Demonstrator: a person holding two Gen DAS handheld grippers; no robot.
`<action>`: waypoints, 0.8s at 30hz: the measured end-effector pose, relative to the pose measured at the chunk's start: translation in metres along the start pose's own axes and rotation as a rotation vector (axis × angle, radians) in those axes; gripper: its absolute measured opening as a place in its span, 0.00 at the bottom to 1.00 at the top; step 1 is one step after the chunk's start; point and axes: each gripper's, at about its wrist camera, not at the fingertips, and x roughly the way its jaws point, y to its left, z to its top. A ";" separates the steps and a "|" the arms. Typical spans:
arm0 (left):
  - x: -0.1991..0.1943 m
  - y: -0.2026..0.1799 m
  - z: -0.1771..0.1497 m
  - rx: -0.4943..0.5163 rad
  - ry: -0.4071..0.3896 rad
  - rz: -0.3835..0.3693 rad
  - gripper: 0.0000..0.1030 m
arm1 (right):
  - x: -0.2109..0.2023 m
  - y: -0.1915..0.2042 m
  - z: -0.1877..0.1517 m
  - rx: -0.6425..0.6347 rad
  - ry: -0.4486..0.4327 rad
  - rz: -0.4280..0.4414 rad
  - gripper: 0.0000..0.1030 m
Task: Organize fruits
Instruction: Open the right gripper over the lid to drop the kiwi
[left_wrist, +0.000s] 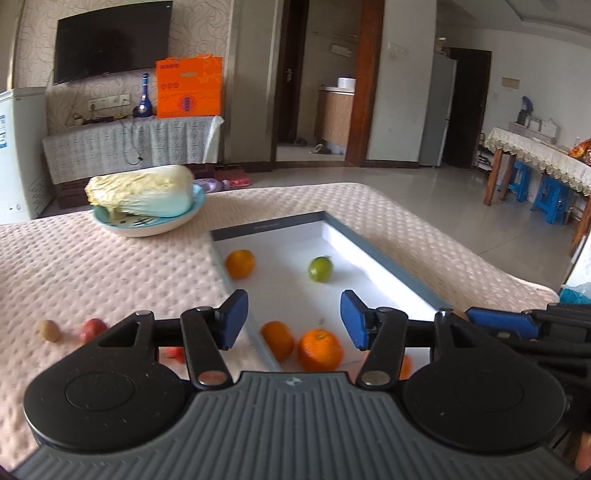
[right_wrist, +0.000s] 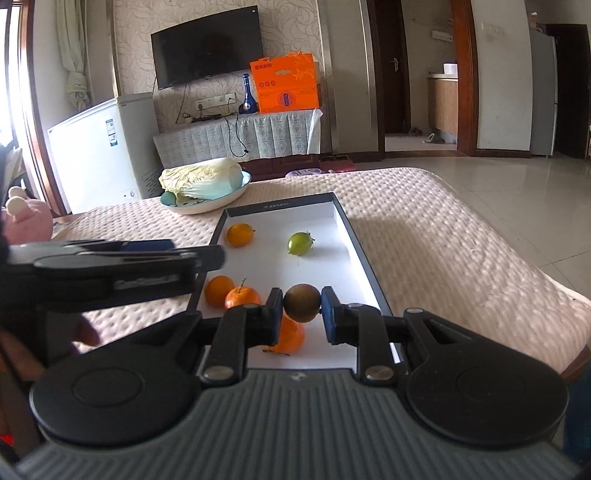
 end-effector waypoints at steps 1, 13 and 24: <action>-0.002 0.004 -0.001 -0.007 0.005 0.005 0.60 | 0.002 0.001 0.001 -0.001 0.003 0.000 0.25; -0.020 0.036 -0.007 -0.038 0.018 0.058 0.60 | 0.052 0.006 0.009 0.025 0.046 -0.024 0.25; -0.030 0.064 -0.007 -0.055 0.017 0.093 0.60 | 0.081 0.012 0.013 0.042 0.072 -0.025 0.26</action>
